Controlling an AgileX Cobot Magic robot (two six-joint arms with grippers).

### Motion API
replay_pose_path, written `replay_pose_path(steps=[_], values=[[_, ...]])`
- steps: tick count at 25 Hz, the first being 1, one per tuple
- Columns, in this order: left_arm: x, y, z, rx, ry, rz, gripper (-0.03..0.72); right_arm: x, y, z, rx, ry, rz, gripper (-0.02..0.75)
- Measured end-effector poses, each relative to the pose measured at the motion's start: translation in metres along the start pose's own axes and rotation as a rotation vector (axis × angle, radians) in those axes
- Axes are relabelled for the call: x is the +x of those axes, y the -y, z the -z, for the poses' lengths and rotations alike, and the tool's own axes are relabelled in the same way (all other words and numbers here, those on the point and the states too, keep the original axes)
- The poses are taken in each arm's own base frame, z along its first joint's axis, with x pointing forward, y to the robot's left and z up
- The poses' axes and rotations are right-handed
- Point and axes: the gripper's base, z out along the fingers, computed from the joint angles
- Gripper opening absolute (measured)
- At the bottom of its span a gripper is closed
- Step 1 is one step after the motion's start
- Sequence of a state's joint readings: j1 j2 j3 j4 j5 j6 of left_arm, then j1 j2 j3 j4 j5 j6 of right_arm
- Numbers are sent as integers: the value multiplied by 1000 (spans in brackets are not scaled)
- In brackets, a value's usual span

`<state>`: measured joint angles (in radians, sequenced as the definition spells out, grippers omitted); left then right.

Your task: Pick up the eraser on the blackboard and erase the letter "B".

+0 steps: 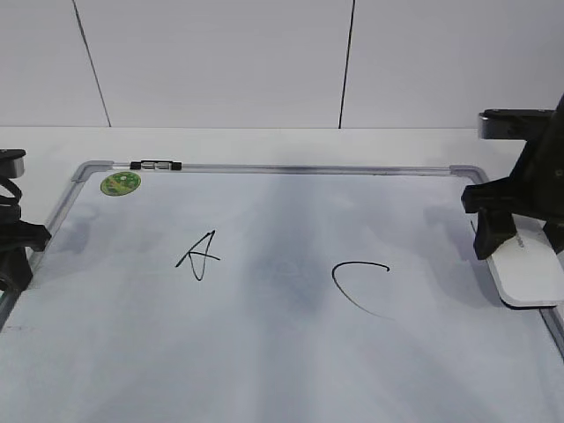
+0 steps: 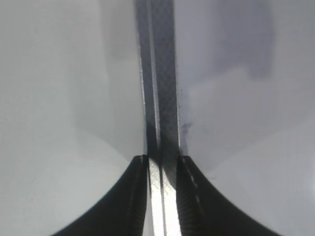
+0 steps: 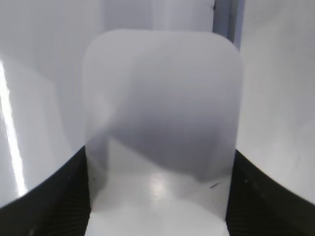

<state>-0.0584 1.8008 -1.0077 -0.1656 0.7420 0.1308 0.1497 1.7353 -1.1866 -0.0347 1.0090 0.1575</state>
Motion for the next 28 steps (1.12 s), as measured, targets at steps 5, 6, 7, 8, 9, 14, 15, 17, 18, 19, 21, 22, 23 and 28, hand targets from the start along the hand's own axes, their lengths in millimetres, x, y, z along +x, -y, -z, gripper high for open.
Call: replay_pose_path(steps=[5, 6, 7, 8, 9, 14, 15, 17, 18, 19, 21, 22, 23, 28], values=[[0, 0, 0, 2, 0, 3, 147, -5, 0, -6, -32, 21, -1, 534], [0, 0, 0, 3, 0, 3, 147, -6, -1, -10, -31, 16, 1, 534], [0, 0, 0, 4, 1, 4, 147, -7, -1, -15, -29, 2, 1, 534], [0, 0, 0, 4, 1, 4, 147, -8, -1, -20, -27, -10, 1, 534], [0, 0, 0, 4, 1, 4, 147, -8, -1, -24, -26, -20, 2, 534], [0, 1, 0, 8, 1, 9, 147, -10, -1, -34, -16, -33, 12, 534], [0, 1, 0, 8, 1, 9, 147, -10, -1, -36, -13, -38, 14, 534], [0, 1, 0, 10, -1, 11, 147, -11, 0, -39, -9, -42, 13, 533], [0, 1, 0, 11, 0, 12, 147, -11, 0, -39, -7, -44, 14, 534], [0, 1, 0, 11, 0, 12, 147, -11, 0, -39, -7, -44, 14, 534], [0, 1, 0, 11, 0, 12, 147, -11, 0, -39, -4, -44, 15, 533], [0, 1, 0, 11, 0, 12, 147, -11, 0, -39, -3, -43, 14, 533], [0, 1, 0, 11, 0, 12, 148, -11, 0, -39, -3, -43, 14, 533], [0, 1, 0, 12, 0, 13, 147, -11, 0, -39, -7, -44, 9, 533]])
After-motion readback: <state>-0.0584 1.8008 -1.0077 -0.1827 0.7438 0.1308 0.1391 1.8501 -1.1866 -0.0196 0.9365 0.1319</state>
